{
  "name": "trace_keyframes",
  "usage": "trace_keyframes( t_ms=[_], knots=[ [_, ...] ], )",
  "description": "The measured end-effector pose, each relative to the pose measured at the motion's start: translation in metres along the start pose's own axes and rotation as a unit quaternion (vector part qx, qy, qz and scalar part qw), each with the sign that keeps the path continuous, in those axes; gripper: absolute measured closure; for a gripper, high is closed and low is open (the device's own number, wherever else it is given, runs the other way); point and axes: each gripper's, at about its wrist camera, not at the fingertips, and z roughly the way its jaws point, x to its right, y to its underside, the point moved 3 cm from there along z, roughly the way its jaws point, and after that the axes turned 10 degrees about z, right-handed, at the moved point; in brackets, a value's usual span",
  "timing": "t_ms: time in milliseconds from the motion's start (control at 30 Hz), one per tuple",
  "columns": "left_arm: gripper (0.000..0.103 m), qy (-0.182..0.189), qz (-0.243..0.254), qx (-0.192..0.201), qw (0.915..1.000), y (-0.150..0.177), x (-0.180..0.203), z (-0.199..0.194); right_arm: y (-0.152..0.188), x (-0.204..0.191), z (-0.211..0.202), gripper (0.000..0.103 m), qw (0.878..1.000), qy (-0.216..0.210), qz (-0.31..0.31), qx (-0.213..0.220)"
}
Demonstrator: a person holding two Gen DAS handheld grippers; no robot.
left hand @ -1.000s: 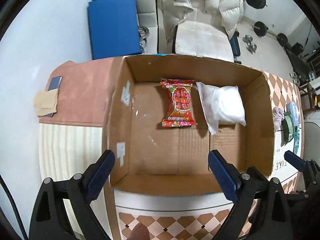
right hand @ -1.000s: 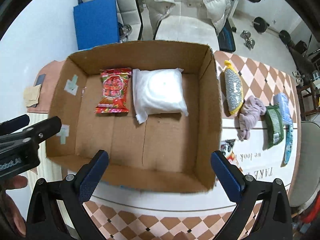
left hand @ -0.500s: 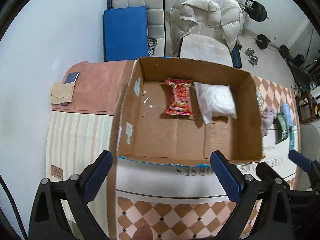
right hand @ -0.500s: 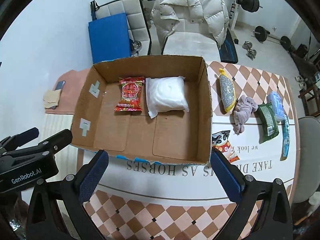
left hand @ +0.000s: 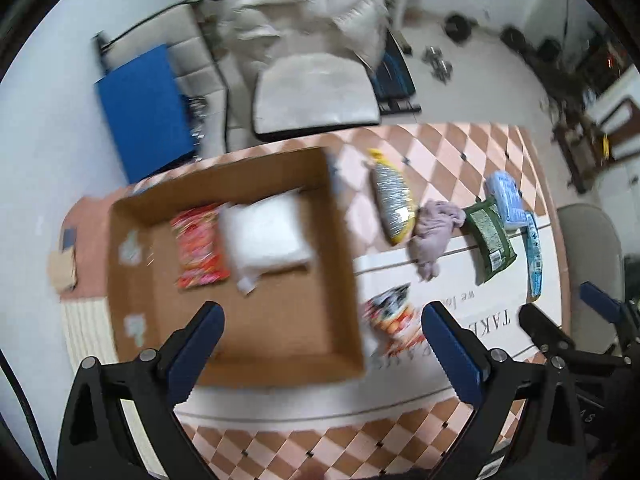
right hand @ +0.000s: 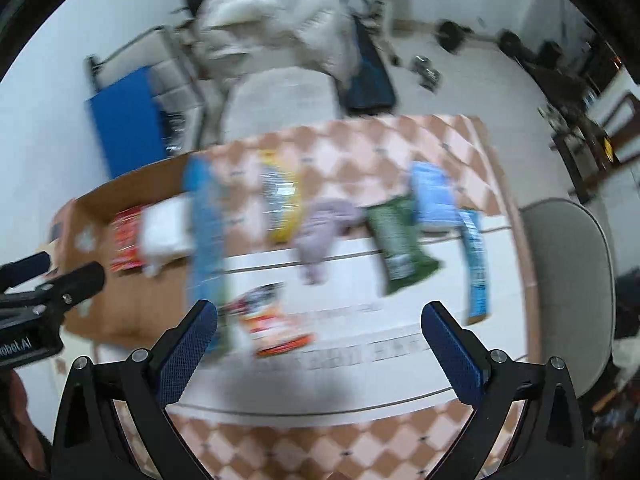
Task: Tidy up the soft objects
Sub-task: 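Reach left tool to the yellow scrubber while right tool grasps the green bag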
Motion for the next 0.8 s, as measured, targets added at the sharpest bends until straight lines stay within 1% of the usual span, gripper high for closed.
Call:
trace_keyframes(
  t_ms=[67, 133, 200, 267, 400, 533, 600, 633, 667, 700, 733, 767, 800],
  knots=[
    [0.002, -0.002, 0.013, -0.026, 0.9996, -0.027, 0.019, 0.025, -0.021, 0.030, 0.025, 0.000, 1.000, 0.016, 0.015, -0.020],
    [0.002, 0.009, 0.023, -0.060, 0.9979, -0.056, 0.037, 0.057, -0.037, 0.049, 0.048, 0.000, 0.999, 0.020, 0.027, -0.039],
    [0.002, 0.012, 0.033, -0.091, 0.9953, -0.076, 0.051, 0.086, -0.052, 0.067, 0.080, 0.000, 0.997, 0.024, 0.038, -0.067],
    [0.002, 0.012, 0.047, -0.115, 0.9922, -0.092, 0.063, 0.113, -0.062, 0.077, 0.107, 0.000, 0.995, 0.016, 0.045, -0.093],
    [0.002, 0.004, 0.055, -0.166, 0.9846, -0.108, 0.071, 0.164, -0.068, 0.083, 0.152, 0.000, 0.989, 0.010, 0.057, -0.137],
    [0.002, 0.007, 0.047, -0.199, 0.9789, -0.115, 0.073, 0.200, -0.071, 0.087, 0.176, 0.001, 0.985, 0.007, 0.067, -0.157],
    [0.002, 0.002, 0.043, -0.210, 0.9768, -0.117, 0.072, 0.213, -0.073, 0.088, 0.184, 0.001, 0.985, 0.008, 0.068, -0.160],
    [0.002, -0.017, 0.048, -0.207, 0.9770, -0.120, 0.073, 0.216, -0.073, 0.088, 0.187, 0.001, 0.984, 0.008, 0.069, -0.163],
    [0.002, -0.018, 0.057, -0.204, 0.9772, -0.122, 0.077, 0.219, -0.073, 0.088, 0.190, 0.002, 0.984, 0.009, 0.068, -0.165],
    [0.004, -0.007, 0.060, -0.207, 0.9765, -0.123, 0.080, 0.223, -0.073, 0.087, 0.192, 0.002, 0.984, 0.009, 0.066, -0.167],
    [0.008, -0.002, 0.056, -0.215, 0.9751, -0.121, 0.082, 0.227, -0.075, 0.086, 0.195, 0.004, 0.984, 0.009, 0.065, -0.168],
    [0.013, -0.007, 0.053, -0.219, 0.9743, -0.120, 0.082, 0.231, -0.075, 0.085, 0.197, 0.005, 0.983, 0.011, 0.064, -0.171],
    [0.024, -0.009, 0.053, -0.222, 0.9735, -0.119, 0.082, 0.234, -0.074, 0.085, 0.200, 0.006, 0.983, 0.013, 0.063, -0.174]
  ],
)
